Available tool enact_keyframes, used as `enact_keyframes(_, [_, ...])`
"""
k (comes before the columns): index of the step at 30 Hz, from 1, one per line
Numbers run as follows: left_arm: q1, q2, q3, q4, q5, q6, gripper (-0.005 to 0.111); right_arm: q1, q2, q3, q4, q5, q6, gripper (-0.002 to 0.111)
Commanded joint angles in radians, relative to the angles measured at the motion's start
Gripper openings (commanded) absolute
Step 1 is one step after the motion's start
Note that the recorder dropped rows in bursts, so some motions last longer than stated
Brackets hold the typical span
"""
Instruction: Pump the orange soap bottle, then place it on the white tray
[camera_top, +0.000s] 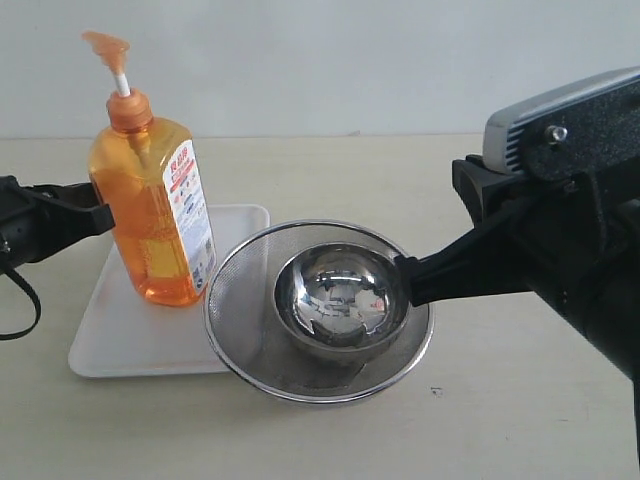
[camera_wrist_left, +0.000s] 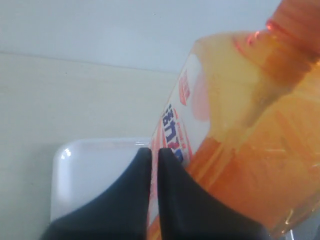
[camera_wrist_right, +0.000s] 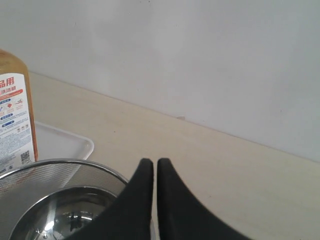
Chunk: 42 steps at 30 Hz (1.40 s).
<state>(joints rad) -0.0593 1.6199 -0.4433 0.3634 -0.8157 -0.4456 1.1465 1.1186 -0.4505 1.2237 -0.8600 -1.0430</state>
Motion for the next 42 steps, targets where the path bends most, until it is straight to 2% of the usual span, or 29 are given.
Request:
enact_keyframes(1, [0.003, 0.002, 0.001, 0.068, -0.005, -0.063, 0.005, -0.001, -0.009, 0.003, -0.012, 0.000, -0.001, 0.000])
enact_keyframes(16, [0.003, 0.002, 0.001, 0.068, -0.004, -0.078, 0.005, -0.001, -0.009, 0.003, -0.015, 0.000, -0.001, 0.000])
enact_keyframes(20, [0.003, -0.030, 0.016, 0.029, -0.006, -0.029, 0.005, -0.001, -0.009, 0.003, -0.014, -0.002, -0.001, 0.000])
enact_keyframes(23, [0.003, -0.140, 0.084, -0.044, -0.006, 0.014, 0.005, -0.001, -0.009, 0.003, -0.014, -0.003, -0.003, 0.000])
enact_keyframes(30, [0.003, -0.430, 0.235, -0.060, -0.048, 0.007, 0.005, -0.001, -0.009, 0.003, 0.003, -0.033, -0.012, 0.000])
enact_keyframes(38, [0.003, -0.785, 0.355, 0.125, -0.044, -0.200, 0.005, -0.001, -0.009, 0.003, 0.045, -0.096, -0.040, 0.000])
enact_keyframes(42, [0.003, -0.965, 0.359, 0.213, 0.041, -0.303, 0.005, -0.001, -0.009, 0.003, 0.047, -0.100, -0.038, 0.000])
